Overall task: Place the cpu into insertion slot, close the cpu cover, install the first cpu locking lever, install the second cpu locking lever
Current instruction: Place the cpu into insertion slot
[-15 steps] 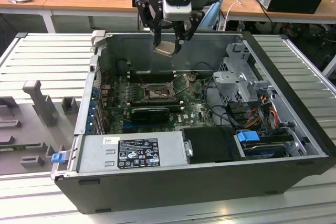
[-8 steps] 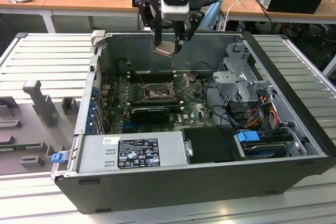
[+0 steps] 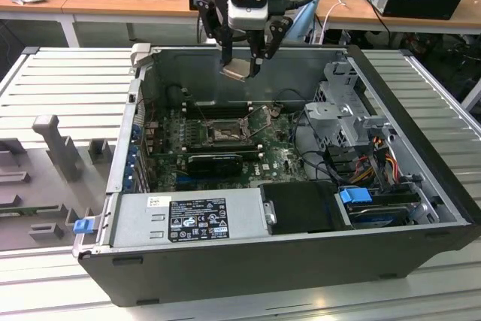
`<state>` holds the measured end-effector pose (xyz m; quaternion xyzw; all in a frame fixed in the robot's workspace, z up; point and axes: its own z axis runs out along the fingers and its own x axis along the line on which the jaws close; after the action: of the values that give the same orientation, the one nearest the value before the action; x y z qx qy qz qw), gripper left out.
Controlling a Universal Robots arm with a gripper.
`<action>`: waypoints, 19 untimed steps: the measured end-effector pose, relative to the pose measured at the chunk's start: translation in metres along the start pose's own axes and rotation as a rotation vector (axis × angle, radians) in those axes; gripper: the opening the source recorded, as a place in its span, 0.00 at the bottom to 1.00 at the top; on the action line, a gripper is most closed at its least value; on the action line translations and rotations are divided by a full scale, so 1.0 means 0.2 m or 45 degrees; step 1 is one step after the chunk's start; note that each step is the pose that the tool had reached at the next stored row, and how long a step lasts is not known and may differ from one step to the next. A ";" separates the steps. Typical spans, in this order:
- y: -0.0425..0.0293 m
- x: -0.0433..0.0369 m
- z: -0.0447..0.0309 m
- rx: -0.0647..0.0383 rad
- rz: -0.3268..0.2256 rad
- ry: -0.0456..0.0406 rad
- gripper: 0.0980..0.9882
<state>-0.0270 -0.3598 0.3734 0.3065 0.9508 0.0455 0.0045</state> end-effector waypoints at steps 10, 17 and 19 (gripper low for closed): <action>0.000 0.000 0.000 -0.002 0.094 -0.008 0.48; 0.000 0.000 0.000 -0.003 0.152 -0.014 0.48; 0.000 0.000 0.000 -0.003 0.165 -0.015 0.48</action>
<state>-0.0270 -0.3598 0.3734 0.3678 0.9288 0.0451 0.0074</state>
